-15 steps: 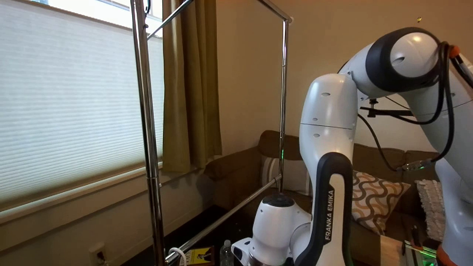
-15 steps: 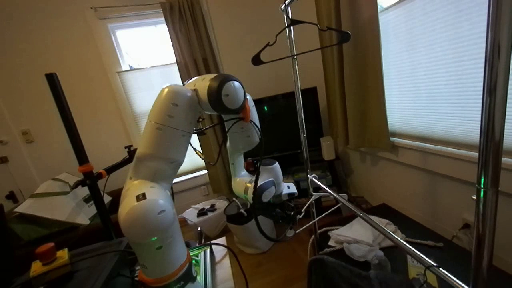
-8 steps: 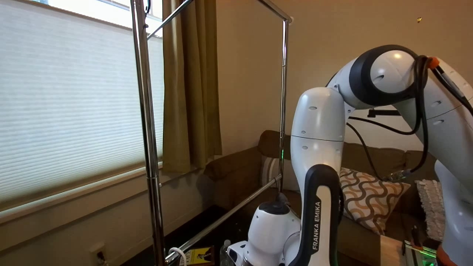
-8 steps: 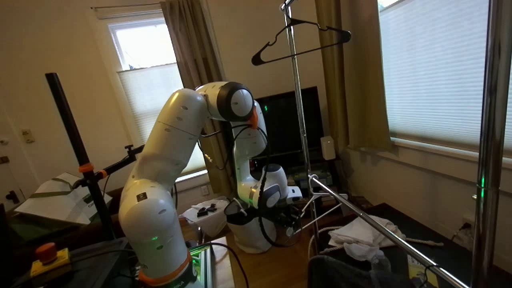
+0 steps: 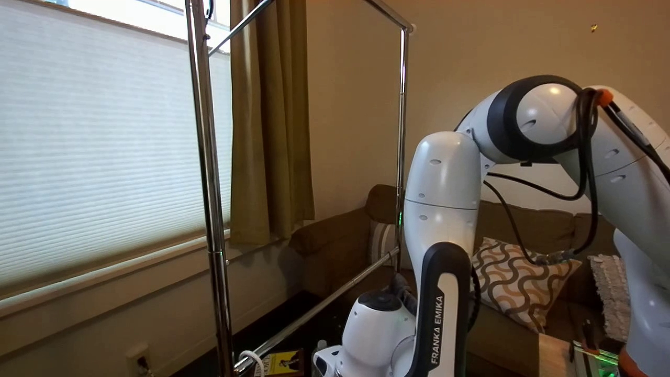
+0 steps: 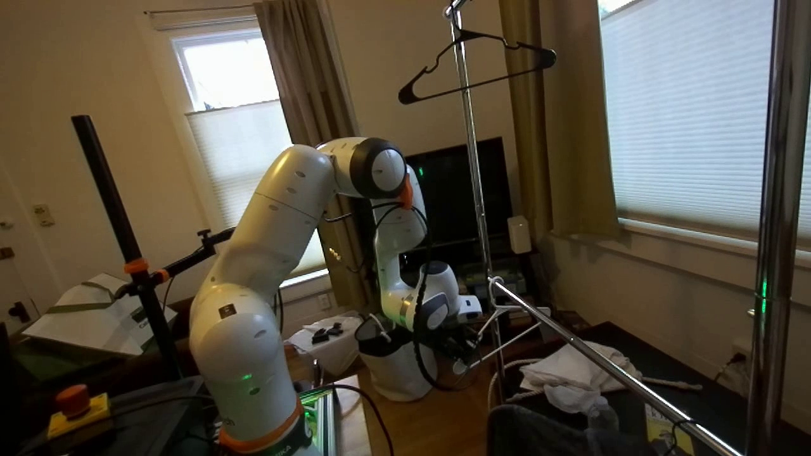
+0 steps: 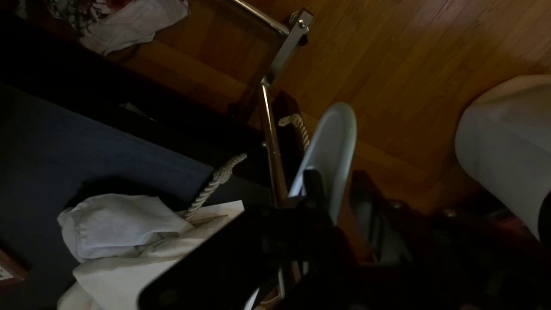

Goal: Move the white clothes hanger from the bottom rail to the top rail

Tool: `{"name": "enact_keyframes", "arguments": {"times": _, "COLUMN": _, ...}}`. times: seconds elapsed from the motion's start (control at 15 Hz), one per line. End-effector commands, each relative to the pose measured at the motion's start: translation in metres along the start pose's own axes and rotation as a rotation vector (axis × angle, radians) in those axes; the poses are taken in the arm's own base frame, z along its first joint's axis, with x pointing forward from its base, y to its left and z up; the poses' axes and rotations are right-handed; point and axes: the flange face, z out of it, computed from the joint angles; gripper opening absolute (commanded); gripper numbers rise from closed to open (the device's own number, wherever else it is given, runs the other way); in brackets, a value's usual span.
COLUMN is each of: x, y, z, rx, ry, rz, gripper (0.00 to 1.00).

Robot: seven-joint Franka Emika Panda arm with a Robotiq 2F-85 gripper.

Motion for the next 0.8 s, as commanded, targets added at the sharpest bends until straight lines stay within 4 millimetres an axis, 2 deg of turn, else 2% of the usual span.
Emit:
{"name": "enact_keyframes", "arguments": {"times": 0.0, "x": 0.0, "y": -0.002, "z": 0.01, "rx": -0.001, "ry": 0.008, "rz": 0.024, "gripper": 0.0}}
{"name": "enact_keyframes", "arguments": {"times": 0.13, "x": 0.0, "y": -0.001, "z": 0.011, "rx": -0.001, "ry": 0.004, "rz": 0.034, "gripper": 0.0}}
{"name": "enact_keyframes", "arguments": {"times": 0.27, "x": -0.001, "y": -0.002, "z": -0.001, "rx": -0.005, "ry": 0.018, "rz": 0.036, "gripper": 0.02}}
{"name": "enact_keyframes", "arguments": {"times": 0.4, "x": -0.004, "y": -0.003, "z": -0.019, "rx": -0.026, "ry": 0.058, "rz": 0.054, "gripper": 0.02}}
{"name": "enact_keyframes", "arguments": {"times": 0.53, "x": -0.013, "y": -0.004, "z": -0.048, "rx": -0.055, "ry": 0.153, "rz": 0.09, "gripper": 0.02}}
{"name": "enact_keyframes", "arguments": {"times": 0.67, "x": -0.025, "y": -0.008, "z": -0.074, "rx": -0.086, "ry": 0.24, "rz": 0.107, "gripper": 0.02}}
{"name": "enact_keyframes", "arguments": {"times": 0.73, "x": -0.037, "y": -0.015, "z": -0.08, "rx": -0.07, "ry": 0.198, "rz": 0.112, "gripper": 0.02}}
